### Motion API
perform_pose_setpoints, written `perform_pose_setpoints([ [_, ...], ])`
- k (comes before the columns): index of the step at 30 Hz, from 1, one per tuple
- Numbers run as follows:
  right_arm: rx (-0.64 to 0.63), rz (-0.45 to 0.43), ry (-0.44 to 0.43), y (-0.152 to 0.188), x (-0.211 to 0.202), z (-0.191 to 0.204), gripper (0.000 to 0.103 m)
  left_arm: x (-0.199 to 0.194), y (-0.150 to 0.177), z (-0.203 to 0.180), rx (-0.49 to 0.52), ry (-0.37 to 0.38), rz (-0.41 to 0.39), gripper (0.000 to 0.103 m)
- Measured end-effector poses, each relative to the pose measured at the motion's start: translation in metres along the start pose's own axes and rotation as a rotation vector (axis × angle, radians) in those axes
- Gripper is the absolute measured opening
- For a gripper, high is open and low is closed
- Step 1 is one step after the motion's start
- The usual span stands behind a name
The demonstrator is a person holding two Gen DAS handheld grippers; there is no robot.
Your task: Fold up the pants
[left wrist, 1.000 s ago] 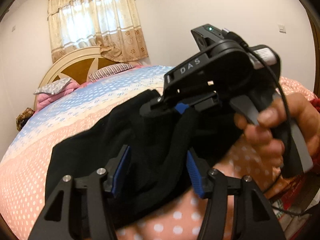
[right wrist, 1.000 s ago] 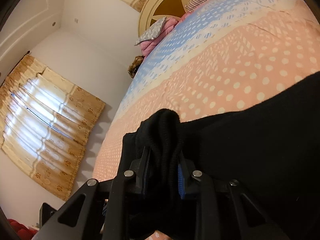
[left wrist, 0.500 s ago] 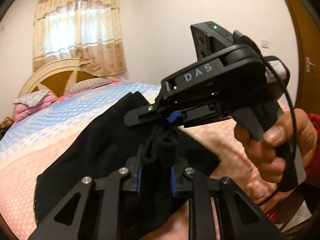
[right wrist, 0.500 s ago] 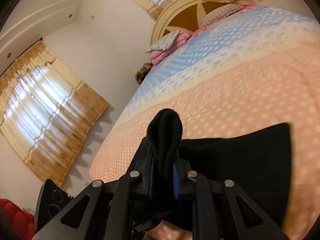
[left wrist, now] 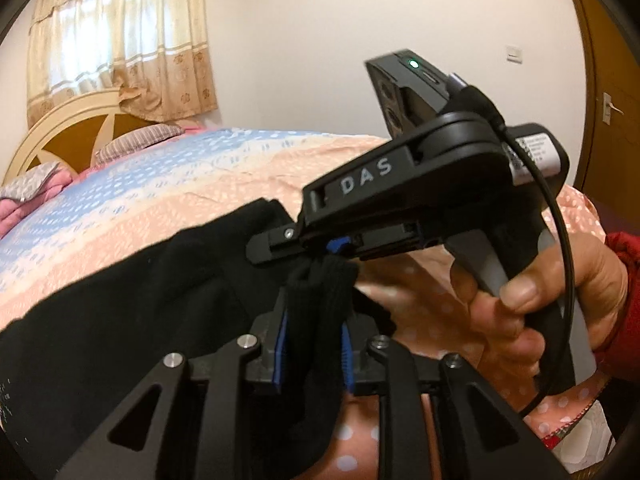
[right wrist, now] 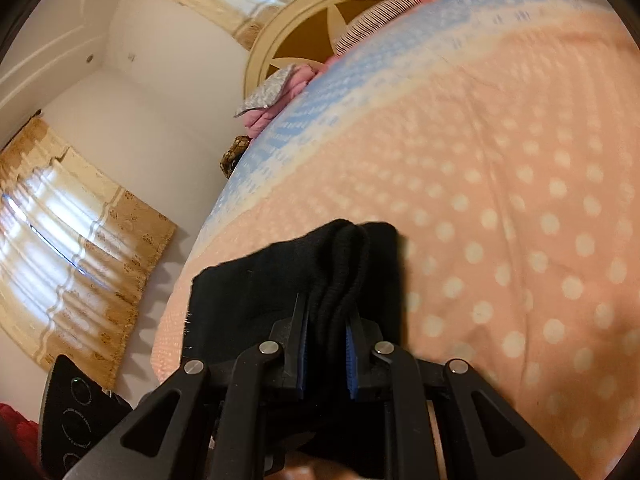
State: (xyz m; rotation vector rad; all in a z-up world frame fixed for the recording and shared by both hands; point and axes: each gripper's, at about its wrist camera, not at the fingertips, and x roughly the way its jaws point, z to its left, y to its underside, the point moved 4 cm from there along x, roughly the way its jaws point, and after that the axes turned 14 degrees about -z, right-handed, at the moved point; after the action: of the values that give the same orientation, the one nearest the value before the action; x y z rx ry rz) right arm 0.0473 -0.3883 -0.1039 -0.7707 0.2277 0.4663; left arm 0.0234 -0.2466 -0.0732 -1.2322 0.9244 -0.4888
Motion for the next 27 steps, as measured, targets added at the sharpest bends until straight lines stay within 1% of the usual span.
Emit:
perform_pose_setpoints([
  [4, 0.039, -0.005, -0.041, -0.001, -0.001, -0.005, 0.018, -0.015, -0.001, -0.002, 0.002, 0.017, -0.003, 0.031],
  [6, 0.072, 0.007, -0.055, -0.004, -0.007, -0.007, 0.02, -0.032, -0.002, 0.0, -0.008, 0.036, -0.009, 0.039],
  [7, 0.101, -0.005, -0.05, -0.008, -0.016, -0.008, 0.021, -0.039, -0.004, 0.002, -0.015, 0.04, -0.012, 0.049],
  [8, 0.111, -0.027, -0.037, -0.012, -0.025, -0.009, 0.021, -0.047, -0.005, 0.007, -0.023, 0.042, -0.023, 0.057],
  [9, 0.115, -0.057, -0.02, -0.015, -0.035, -0.007, 0.021, -0.06, -0.008, 0.014, -0.032, 0.033, -0.045, 0.06],
  [10, 0.109, -0.098, 0.01, -0.019, -0.048, -0.007, 0.021, -0.065, -0.009, 0.015, -0.037, 0.022, -0.058, 0.061],
  [11, 0.078, -0.143, 0.044, -0.022, -0.064, -0.002, 0.021, -0.071, -0.009, 0.019, -0.043, 0.01, -0.067, 0.061],
  [13, -0.022, -0.186, 0.069, -0.019, -0.084, 0.017, 0.021, -0.084, -0.012, 0.037, -0.065, -0.038, -0.078, 0.061],
  [15, -0.111, -0.169, 0.061, -0.007, -0.09, 0.043, 0.021, -0.094, -0.012, 0.055, -0.105, -0.085, -0.09, 0.061],
  [17, -0.145, -0.112, 0.026, 0.01, -0.083, 0.063, 0.021, -0.103, -0.007, 0.075, -0.138, -0.153, -0.095, 0.061],
  [18, -0.15, -0.086, 0.014, 0.018, -0.079, 0.066, 0.021, -0.105, -0.003, 0.087, -0.155, -0.205, -0.078, 0.061],
  [19, -0.16, -0.06, 0.006, 0.027, -0.074, 0.07, 0.021, -0.102, 0.0, 0.098, -0.168, -0.238, -0.059, 0.061],
  [20, -0.182, -0.036, 0.012, 0.036, -0.067, 0.072, 0.021, -0.099, 0.005, 0.103, -0.178, -0.255, -0.044, 0.061],
  [21, -0.215, -0.008, 0.053, 0.045, -0.059, 0.07, 0.021, -0.1, 0.013, 0.109, -0.193, -0.274, -0.021, 0.061],
  [23, -0.239, 0.036, 0.131, 0.058, -0.046, 0.058, 0.021, -0.096, 0.027, 0.113, -0.196, -0.301, 0.028, 0.061],
  [24, -0.24, 0.052, 0.171, 0.064, -0.044, 0.049, 0.015, -0.094, 0.037, 0.113, -0.192, -0.315, 0.059, 0.061],
  [25, -0.204, 0.024, 0.158, 0.065, -0.046, 0.039, 0.012, -0.088, 0.045, 0.117, -0.186, -0.324, 0.084, 0.062],
  [27, -0.121, 0.008, 0.129, 0.062, -0.048, 0.031, 0.012, -0.089, 0.059, 0.118, -0.186, -0.351, 0.108, 0.062],
])
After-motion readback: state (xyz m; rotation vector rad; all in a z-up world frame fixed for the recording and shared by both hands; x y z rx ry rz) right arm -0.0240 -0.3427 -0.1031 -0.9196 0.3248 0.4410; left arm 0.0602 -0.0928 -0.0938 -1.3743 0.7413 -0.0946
